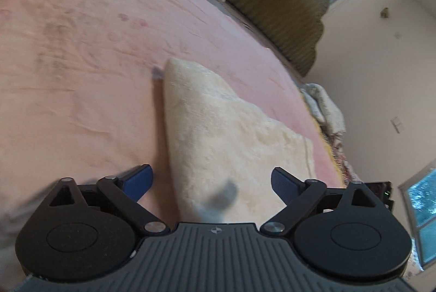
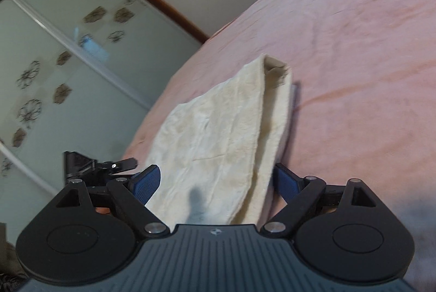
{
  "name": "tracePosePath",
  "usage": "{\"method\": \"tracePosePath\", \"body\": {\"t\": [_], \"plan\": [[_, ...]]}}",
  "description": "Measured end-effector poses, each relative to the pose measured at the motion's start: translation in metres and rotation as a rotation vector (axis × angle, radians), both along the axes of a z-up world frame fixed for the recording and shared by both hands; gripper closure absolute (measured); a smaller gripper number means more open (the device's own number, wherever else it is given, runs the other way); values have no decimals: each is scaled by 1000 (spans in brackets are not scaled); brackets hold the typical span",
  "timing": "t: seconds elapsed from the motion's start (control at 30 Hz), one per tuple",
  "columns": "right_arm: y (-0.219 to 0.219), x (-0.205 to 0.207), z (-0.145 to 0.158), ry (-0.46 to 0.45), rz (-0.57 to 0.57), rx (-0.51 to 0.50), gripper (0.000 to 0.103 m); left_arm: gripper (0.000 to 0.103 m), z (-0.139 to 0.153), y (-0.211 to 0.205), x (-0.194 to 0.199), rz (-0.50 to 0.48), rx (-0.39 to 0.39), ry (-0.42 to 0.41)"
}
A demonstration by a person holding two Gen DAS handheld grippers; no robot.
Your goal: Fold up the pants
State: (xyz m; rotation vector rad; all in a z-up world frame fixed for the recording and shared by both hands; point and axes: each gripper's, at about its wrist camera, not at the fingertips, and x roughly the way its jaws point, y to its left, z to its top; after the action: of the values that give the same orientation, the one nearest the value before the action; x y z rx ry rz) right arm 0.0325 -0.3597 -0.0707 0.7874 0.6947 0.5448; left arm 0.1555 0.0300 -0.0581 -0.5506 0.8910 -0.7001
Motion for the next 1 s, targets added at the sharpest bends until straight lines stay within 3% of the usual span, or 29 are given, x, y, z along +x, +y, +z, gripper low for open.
{"method": "tracePosePath", "body": {"t": [0.07,0.2,0.3,0.33,0.4,0.43,0.47,0.57,0.83,1.0], "plan": [[-2,8,0,-4,44,26,13,7,-4,-8,4,-59,-50,18],[-4,29,-1,-3,90,47,13,7,-4,-26,6,-92,-36,-5],[4,42,0,-7,102,16,13,14,-5,-37,5,-98,-43,-12],[8,45,2,-8,107,-6,14,27,-7,-39,5,-103,-44,-8],[17,48,4,-6,115,-59,24,52,-9,-45,6,-77,23,-5],[22,46,4,8,111,-92,51,63,-9,-46,5,-66,54,-11],[25,46,2,31,100,-117,61,70,-9,-45,4,-63,59,-21],[30,36,5,22,83,-135,69,83,-4,-43,-3,-47,61,-64],[58,30,57,-94,80,-257,74,87,44,-45,-34,-8,230,-369],[78,67,77,-172,121,-288,74,87,69,-13,-8,82,280,-407]]}}
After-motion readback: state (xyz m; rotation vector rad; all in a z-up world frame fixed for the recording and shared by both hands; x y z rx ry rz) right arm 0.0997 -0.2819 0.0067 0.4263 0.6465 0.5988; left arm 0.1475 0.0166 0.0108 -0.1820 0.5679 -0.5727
